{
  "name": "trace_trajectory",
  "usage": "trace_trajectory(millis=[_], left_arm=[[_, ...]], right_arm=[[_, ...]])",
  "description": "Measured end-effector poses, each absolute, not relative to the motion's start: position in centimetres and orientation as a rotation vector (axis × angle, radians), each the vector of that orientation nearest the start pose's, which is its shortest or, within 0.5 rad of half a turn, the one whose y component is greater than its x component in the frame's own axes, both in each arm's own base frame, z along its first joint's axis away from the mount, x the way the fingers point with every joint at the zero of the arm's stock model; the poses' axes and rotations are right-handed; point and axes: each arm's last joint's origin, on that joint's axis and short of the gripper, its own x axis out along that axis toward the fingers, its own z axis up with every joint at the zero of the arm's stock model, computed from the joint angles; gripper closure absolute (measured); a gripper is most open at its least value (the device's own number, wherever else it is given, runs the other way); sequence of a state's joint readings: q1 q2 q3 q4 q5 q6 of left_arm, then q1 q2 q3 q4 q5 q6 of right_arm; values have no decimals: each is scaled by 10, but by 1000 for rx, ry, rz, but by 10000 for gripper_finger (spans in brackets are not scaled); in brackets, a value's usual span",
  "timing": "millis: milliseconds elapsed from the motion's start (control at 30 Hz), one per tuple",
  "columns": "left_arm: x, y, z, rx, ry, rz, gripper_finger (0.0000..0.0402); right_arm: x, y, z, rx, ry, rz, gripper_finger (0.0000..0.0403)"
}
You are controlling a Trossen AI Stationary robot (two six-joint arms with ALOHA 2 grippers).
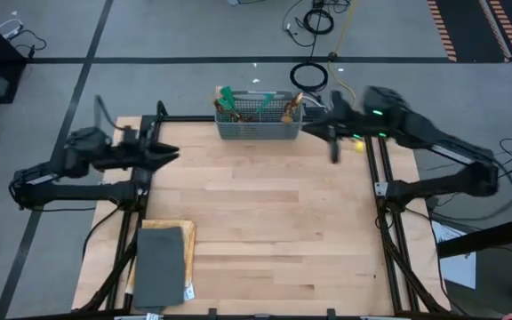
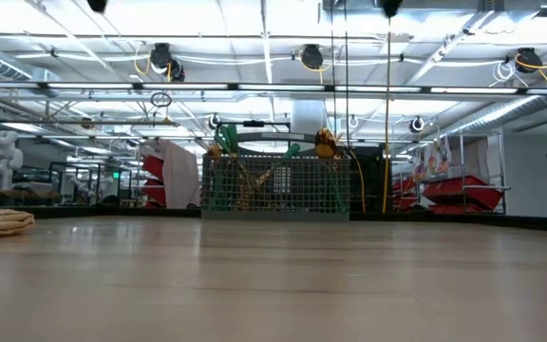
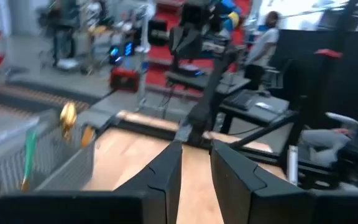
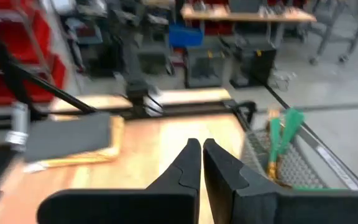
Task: Sort silverware
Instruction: Return to Home Position
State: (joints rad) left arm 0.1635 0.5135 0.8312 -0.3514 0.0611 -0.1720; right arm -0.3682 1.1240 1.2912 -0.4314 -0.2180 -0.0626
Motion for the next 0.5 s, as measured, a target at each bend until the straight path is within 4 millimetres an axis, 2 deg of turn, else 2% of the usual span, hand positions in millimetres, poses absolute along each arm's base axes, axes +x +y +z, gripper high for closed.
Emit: trace_trajectory(millis=[100, 300, 367, 500], left_arm=[[84, 10, 371, -137, -2, 52, 311], [60, 6, 357, -172, 2, 47, 311], [55, 6, 349, -178, -19, 46, 311], [53, 5, 327, -202, -35, 49, 311]], right_arm=[[187, -59, 408, 41, 186, -100, 394], [153, -39, 339, 172, -33, -73, 394], [143, -34, 321, 205, -136, -73, 394], [129, -27, 288, 247, -225, -35, 394]])
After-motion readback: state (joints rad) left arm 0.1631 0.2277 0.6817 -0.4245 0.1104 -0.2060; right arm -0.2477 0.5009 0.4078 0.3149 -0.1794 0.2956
